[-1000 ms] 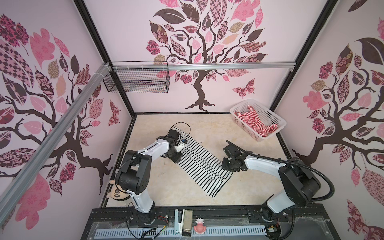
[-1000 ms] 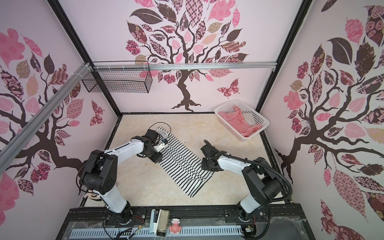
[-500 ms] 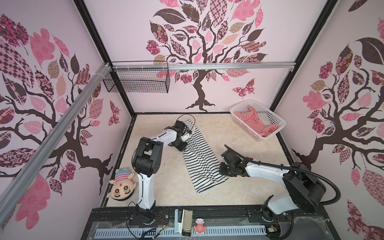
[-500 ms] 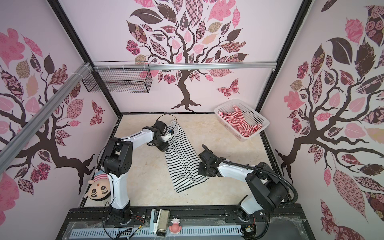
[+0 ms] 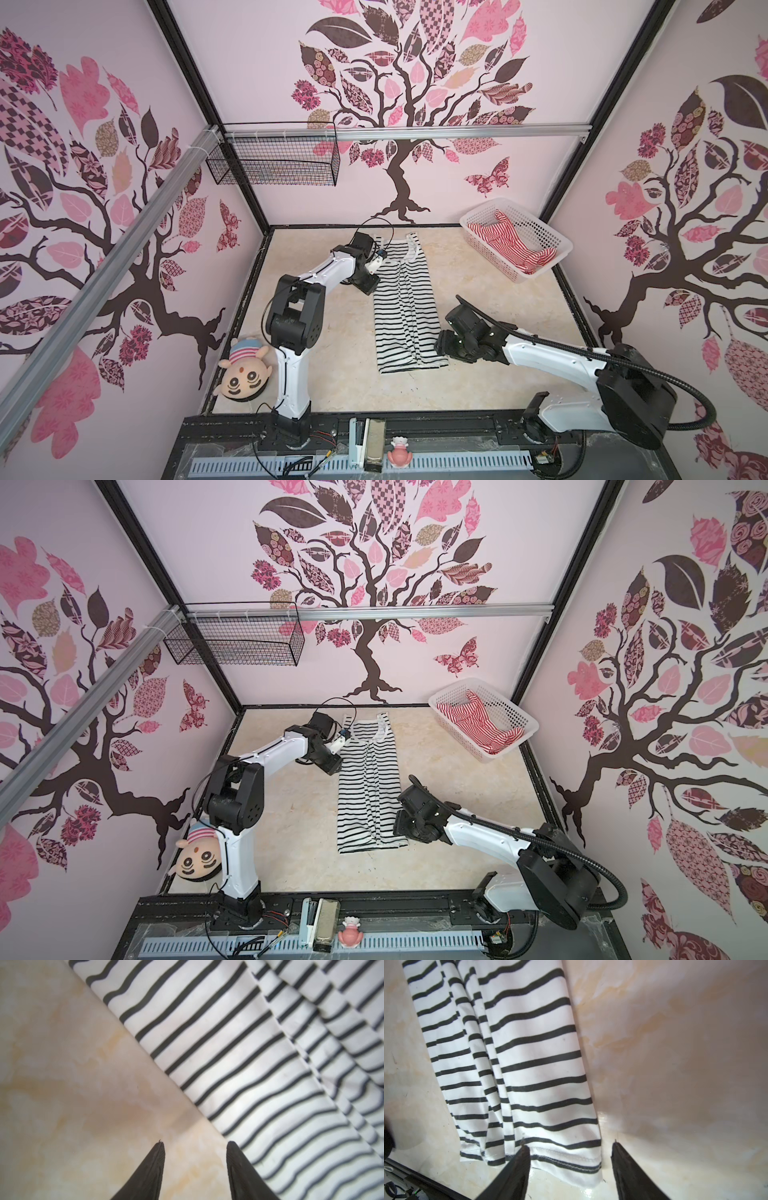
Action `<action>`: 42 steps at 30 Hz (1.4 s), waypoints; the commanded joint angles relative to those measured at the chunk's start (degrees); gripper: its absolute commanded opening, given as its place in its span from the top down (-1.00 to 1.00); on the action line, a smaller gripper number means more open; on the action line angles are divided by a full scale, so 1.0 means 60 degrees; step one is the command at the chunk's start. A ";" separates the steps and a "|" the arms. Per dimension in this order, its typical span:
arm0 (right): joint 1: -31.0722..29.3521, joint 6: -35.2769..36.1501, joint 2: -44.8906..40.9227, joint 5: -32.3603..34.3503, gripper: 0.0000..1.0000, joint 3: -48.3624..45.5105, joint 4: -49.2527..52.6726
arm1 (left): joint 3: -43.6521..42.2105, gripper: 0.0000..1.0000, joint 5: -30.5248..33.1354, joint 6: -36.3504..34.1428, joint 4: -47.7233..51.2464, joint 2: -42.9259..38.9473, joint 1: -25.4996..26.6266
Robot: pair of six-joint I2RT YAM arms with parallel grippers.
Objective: Fold and stack the tank tops
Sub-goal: 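Swing the folded band with both grippers so it points away from the robot, then grasp the near end of the striped band with both grippers, then lift the near end and fold it away from the robot over the band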
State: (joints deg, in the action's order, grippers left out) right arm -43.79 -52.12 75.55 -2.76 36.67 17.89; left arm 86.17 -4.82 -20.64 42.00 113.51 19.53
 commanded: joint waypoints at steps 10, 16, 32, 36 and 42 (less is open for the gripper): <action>0.0145 -0.0554 0.0489 -0.1867 -0.17 -0.1548 -0.1895 | -0.5162 -0.05 0.0366 -0.0650 -0.1943 -0.3989 0.1072; 0.0131 -0.0742 0.0560 -0.2129 0.13 -0.1628 -0.2057 | -0.6389 -0.05 0.0682 -0.0549 -0.2268 -0.4792 0.2209; 0.0144 -0.0762 -0.0292 -0.1891 0.93 -0.1314 -0.1799 | -0.7442 -0.09 0.1194 -0.1323 -0.2010 -0.5552 0.5006; 0.0161 -0.0763 -0.0339 -0.1861 0.93 -0.1234 -0.1764 | -0.7484 -0.09 0.0662 -0.1442 -0.1656 -0.5735 0.5035; 0.0193 -0.0717 -0.0182 -0.1912 0.93 -0.1133 -0.1768 | -0.7616 -0.09 0.0048 -0.1546 -0.1425 -0.5681 0.5171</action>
State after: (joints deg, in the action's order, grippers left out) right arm -42.83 -56.75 75.02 -14.79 27.81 5.56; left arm 41.82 -1.17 -28.95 32.05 80.23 49.91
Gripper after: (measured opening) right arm 0.058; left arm 0.544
